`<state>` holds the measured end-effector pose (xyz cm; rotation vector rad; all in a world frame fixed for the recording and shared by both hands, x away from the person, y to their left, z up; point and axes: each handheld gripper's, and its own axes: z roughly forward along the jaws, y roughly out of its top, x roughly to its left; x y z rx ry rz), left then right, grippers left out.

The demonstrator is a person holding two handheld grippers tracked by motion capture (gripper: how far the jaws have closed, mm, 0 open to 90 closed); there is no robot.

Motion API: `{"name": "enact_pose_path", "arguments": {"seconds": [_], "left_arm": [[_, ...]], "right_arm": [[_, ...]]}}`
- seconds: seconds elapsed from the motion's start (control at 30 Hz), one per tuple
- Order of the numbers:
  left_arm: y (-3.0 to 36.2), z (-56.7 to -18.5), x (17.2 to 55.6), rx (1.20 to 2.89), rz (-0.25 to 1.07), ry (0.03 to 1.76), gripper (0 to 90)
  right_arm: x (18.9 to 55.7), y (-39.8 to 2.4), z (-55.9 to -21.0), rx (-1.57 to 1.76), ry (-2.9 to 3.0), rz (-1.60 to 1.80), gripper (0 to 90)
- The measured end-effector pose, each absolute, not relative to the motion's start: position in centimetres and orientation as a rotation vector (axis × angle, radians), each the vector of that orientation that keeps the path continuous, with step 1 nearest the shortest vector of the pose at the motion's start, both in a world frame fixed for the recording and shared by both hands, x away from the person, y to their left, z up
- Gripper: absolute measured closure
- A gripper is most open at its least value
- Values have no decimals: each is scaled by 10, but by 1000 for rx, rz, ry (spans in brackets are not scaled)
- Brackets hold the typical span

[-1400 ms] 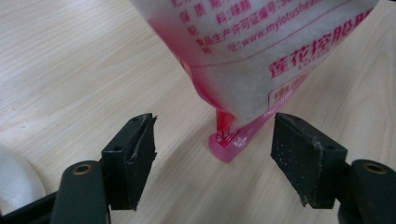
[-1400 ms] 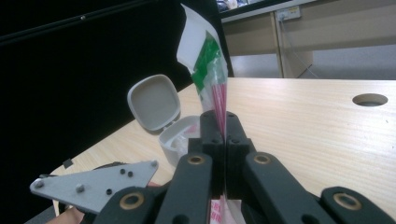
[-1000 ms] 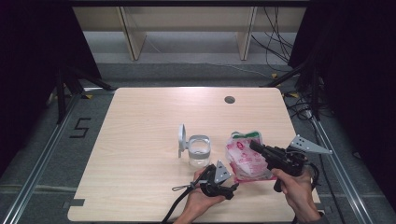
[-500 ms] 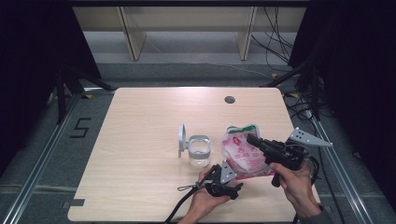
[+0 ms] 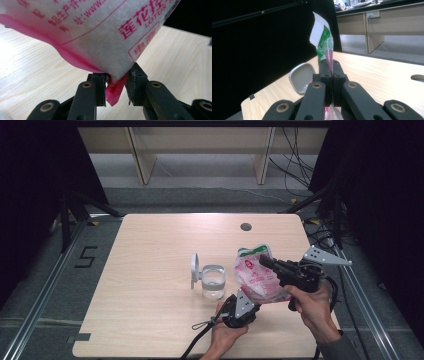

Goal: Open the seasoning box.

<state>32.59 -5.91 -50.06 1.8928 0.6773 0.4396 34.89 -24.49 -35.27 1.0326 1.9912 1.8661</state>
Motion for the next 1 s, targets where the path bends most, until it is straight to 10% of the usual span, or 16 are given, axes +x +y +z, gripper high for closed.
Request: {"name": "enact_pose_path", "arguments": {"seconds": [1.0], "left_arm": [[-66,-501,348,1638,387,760,722]], "right_arm": [[394,-176,-331,932,2145,1639,900]]}}
